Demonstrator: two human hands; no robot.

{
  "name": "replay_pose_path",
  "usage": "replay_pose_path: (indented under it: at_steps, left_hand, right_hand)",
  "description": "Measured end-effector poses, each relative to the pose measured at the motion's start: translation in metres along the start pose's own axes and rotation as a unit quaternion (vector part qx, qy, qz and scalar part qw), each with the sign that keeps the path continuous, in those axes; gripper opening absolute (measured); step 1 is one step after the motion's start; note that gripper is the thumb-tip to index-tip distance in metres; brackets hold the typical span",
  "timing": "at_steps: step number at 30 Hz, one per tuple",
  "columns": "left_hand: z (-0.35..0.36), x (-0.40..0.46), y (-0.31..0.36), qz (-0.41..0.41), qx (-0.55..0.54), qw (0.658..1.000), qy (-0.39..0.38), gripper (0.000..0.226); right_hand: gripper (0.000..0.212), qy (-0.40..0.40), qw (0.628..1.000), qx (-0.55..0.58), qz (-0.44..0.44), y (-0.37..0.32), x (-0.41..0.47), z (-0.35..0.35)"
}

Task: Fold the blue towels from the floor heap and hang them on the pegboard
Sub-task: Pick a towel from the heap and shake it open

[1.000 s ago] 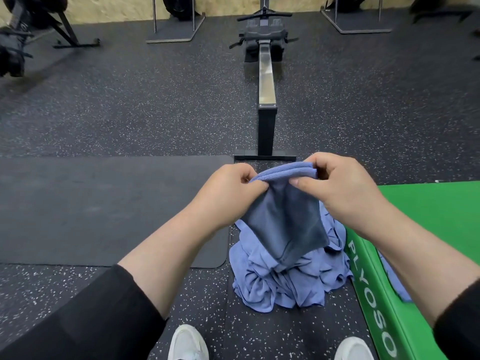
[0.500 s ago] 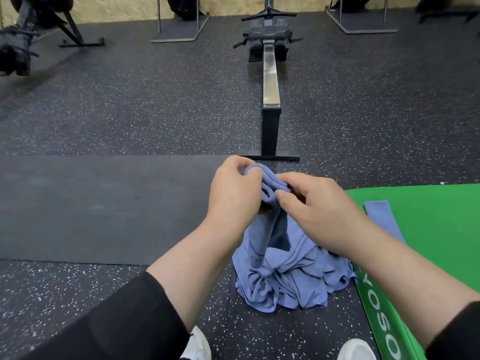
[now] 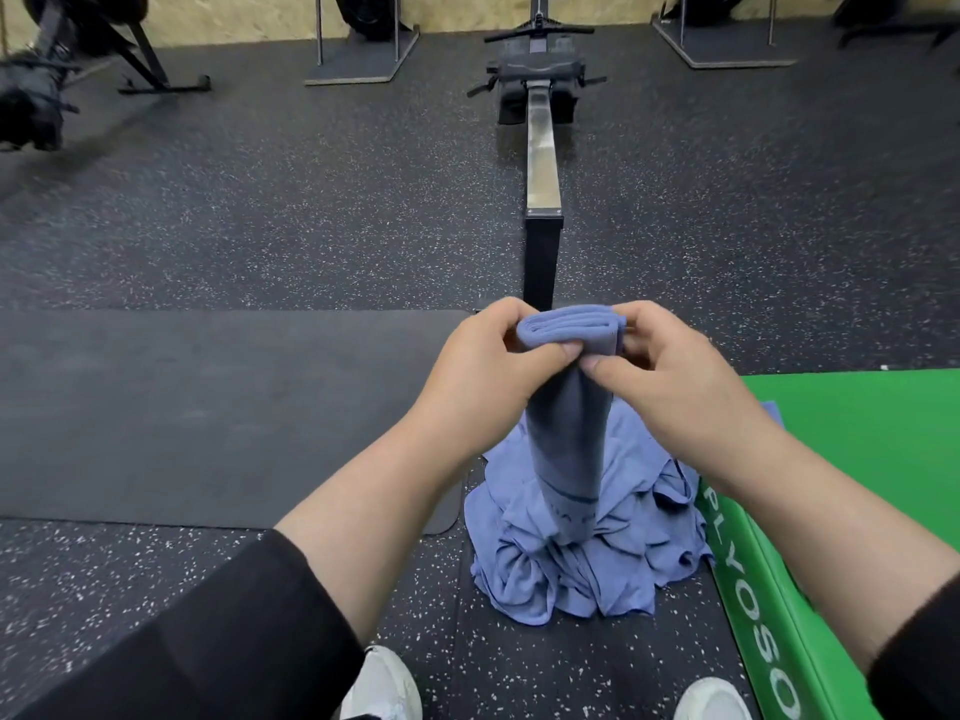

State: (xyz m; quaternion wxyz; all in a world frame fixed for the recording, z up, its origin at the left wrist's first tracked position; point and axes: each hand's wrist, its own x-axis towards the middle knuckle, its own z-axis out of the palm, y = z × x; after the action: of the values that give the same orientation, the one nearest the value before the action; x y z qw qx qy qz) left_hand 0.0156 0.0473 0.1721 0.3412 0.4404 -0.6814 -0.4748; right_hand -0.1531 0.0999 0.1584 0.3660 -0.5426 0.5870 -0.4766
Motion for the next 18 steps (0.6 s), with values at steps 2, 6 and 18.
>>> replay_pose_path:
  at_steps: [2, 6, 18]
  left_hand:
    - [0.001, 0.0, 0.003, 0.013, -0.025, 1.0, 0.004, 0.012]
    - [0.002, 0.0, 0.007, 0.019, -0.084, 0.996, 0.036, 0.013]
    - [-0.01, 0.016, 0.001, -0.096, -0.319, 0.938, 0.093, 0.028]
  right_hand:
    - [0.041, -0.058, 0.997, 0.04, 0.029, 0.001, -0.002, 0.001]
    - [0.028, -0.08, 0.995, -0.02, 0.056, 0.006, -0.004, 0.007]
    - [0.037, -0.028, 0.994, -0.1, 0.041, 0.011, -0.006, 0.024]
